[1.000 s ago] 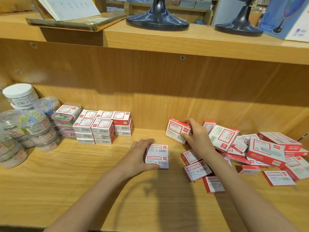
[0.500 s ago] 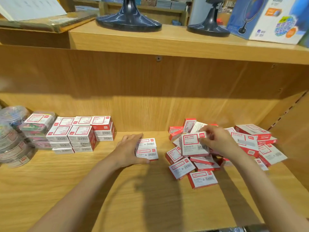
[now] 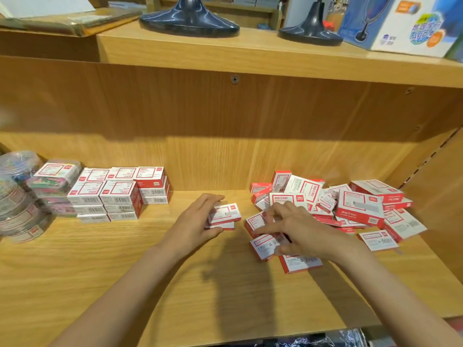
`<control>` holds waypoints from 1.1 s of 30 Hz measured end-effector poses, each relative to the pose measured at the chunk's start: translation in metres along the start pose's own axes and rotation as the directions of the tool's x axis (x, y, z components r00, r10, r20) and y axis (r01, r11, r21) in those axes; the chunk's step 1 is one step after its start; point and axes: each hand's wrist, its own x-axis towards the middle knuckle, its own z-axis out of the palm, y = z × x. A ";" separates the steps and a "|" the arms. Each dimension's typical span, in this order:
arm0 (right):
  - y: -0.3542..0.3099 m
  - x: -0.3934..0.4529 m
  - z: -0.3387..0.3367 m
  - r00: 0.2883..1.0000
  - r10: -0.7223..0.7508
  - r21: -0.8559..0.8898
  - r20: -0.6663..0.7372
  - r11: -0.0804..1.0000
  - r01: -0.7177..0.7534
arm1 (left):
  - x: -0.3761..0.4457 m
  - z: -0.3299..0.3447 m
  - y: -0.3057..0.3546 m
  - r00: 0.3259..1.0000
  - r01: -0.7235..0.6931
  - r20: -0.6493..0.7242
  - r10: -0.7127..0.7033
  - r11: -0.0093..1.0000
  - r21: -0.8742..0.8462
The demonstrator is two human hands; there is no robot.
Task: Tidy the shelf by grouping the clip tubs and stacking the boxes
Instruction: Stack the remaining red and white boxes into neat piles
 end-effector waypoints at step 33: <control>-0.029 0.095 -0.003 0.991 0.108 0.580 0.079 0.803 -0.134 | -0.007 -0.024 -0.018 0.974 0.198 0.122 -0.192 0.980 -0.032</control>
